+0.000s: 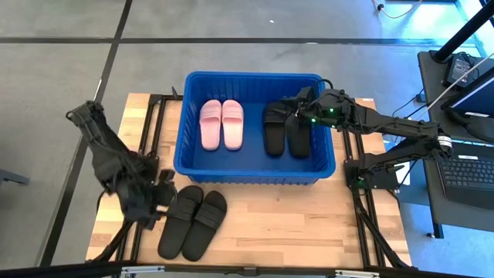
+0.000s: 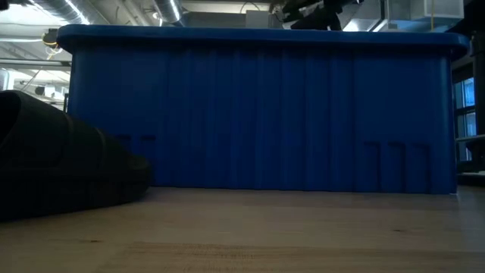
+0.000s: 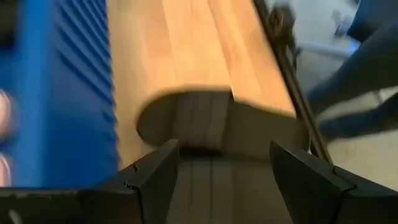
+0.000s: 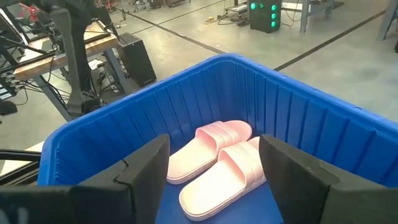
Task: Pick and place slides into bin
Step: Put the black slipper into the blue bin
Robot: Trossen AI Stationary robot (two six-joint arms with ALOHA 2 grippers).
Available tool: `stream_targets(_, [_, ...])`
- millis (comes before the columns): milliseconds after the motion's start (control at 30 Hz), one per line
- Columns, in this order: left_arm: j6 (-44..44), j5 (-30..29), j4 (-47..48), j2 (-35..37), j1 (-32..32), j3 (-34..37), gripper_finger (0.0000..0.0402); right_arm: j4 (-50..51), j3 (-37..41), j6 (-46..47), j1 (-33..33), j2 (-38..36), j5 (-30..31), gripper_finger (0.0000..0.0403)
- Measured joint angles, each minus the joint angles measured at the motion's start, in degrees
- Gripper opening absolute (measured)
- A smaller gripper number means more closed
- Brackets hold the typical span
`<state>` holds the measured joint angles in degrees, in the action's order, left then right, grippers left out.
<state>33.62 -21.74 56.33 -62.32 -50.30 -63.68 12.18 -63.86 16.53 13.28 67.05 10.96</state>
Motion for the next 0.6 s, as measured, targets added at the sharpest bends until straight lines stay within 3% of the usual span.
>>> stream_targets(233, [12.3,0.0,7.6,-10.2,-6.7,0.0,0.0244,0.4,0.0,0.0,0.0,0.0,0.1,0.0248])
stream_targets(600, [18.4,-0.8,11.9,-25.2,-8.3,0.0,0.0244,0.5,0.0,1.5,0.0,0.0,0.1,0.0248])
